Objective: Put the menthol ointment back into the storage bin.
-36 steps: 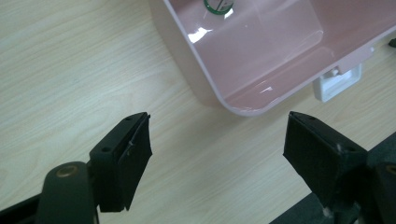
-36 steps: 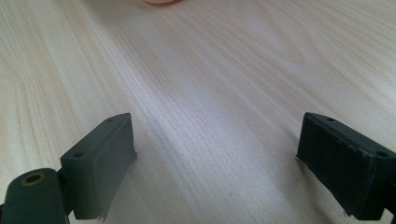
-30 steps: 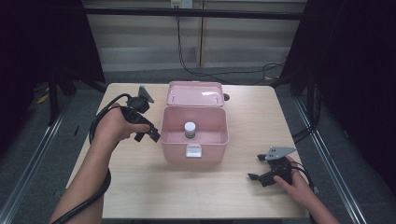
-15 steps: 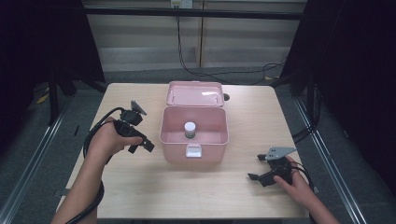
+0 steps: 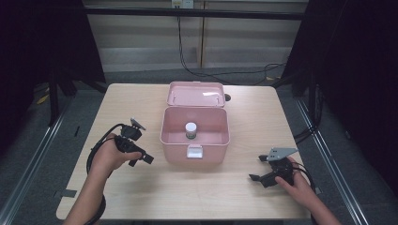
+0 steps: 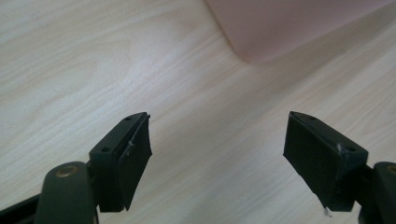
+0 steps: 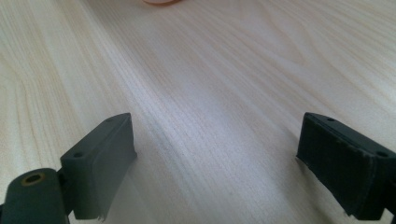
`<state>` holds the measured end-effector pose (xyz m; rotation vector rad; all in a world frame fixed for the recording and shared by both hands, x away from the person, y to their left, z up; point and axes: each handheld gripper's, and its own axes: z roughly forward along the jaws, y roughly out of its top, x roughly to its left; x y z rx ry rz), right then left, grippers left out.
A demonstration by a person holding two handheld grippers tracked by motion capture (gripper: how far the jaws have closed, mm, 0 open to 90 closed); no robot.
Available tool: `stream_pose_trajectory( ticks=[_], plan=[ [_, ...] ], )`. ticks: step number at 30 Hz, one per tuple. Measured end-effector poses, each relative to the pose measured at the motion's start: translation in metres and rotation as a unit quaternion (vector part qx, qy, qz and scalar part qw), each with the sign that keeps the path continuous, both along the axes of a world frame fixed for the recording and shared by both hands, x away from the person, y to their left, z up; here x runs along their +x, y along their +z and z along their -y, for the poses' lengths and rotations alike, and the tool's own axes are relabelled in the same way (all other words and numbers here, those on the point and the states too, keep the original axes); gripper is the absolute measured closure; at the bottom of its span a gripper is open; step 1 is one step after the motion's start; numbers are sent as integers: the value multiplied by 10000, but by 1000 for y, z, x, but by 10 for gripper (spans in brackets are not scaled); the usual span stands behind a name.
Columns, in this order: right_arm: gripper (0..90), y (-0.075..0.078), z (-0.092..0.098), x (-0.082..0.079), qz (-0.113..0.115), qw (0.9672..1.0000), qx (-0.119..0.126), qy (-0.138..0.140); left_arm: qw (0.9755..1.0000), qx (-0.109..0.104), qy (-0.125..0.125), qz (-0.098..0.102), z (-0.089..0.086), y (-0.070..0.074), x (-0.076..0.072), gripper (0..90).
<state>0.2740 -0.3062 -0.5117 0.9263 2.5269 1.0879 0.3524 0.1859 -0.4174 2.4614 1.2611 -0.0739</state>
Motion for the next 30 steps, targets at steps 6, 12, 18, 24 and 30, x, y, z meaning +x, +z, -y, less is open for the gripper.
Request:
stream_pose_trajectory(
  ticks=[6,12,18,24,30],
  plan=[
    [105,0,0,0,-1,10000,0,-3,9997,-102,-126,165,-5,-24,-6,226],
    [105,0,0,0,-1,10000,-1,-11,9991,-151,-200,330,-6,-41,-11,222],
    [105,0,0,0,4,10000,1,-12,9976,-309,-233,572,-5,-54,-15,218],
    [105,0,0,0,6,10000,1,-11,9941,-417,-278,963,-8,-65,-18,195],
    [105,0,0,0,-3,10000,0,-18,9878,-541,-319,1429,-8,-73,-24,165]
  ],
)
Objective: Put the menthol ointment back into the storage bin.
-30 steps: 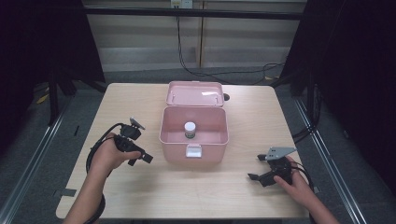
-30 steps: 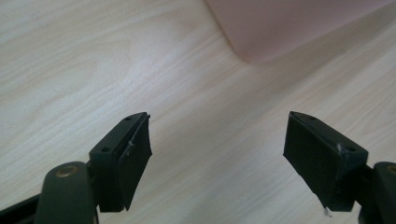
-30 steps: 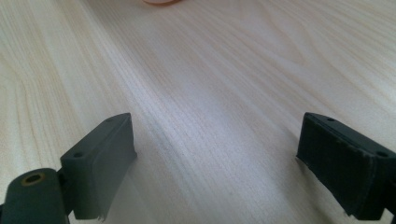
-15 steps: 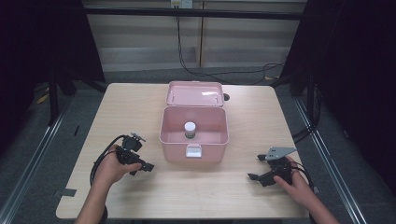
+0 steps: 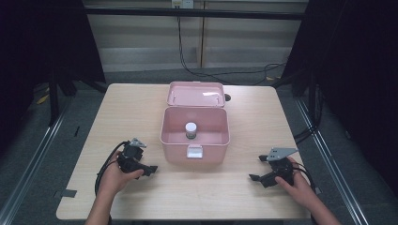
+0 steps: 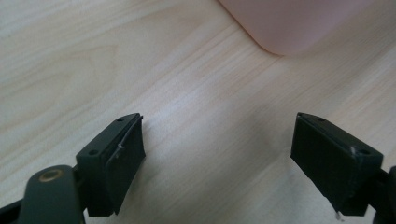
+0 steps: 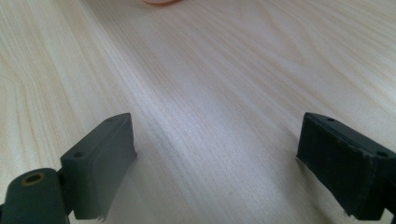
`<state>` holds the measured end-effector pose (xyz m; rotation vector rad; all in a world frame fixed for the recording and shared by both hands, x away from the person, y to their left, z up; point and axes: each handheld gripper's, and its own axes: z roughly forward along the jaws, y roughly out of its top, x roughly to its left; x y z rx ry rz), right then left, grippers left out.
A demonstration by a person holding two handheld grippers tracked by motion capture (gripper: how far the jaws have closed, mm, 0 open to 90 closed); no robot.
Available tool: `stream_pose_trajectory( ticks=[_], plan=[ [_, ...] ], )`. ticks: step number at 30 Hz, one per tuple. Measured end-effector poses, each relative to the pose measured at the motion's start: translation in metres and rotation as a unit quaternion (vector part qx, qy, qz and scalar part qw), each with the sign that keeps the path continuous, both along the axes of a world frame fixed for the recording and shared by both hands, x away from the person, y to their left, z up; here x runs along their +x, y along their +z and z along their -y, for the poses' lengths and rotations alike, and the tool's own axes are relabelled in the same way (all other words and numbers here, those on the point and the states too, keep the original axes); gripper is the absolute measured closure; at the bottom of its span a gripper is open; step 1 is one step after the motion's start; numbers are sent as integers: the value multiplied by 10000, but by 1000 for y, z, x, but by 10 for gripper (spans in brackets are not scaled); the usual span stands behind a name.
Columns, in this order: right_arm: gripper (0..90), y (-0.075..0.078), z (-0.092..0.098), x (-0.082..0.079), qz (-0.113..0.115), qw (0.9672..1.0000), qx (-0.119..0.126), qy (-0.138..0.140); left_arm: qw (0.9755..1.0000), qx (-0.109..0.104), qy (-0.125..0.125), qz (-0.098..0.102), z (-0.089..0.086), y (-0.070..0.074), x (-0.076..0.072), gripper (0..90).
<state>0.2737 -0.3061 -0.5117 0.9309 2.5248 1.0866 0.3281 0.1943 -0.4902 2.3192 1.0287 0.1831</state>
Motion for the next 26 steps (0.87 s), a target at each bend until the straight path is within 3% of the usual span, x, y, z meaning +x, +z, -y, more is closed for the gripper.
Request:
stream_pose_trajectory(
  ticks=[2,4,8,16,26],
  plan=[
    [105,0,0,0,1,10000,1,1,9999,10,-51,109,0,-2,-1,159],
    [105,0,0,0,7,10000,-5,1,9992,80,-69,392,1,-5,-4,158],
    [105,0,0,0,6,10000,-4,-14,9985,108,-111,520,1,-7,-6,148],
    [105,0,0,0,16,10000,-5,-12,9950,-302,-4,948,-4,-18,-14,110],
    [105,0,0,0,11,10000,4,-22,9944,-340,-38,1000,-4,-19,-14,97]
  ],
)
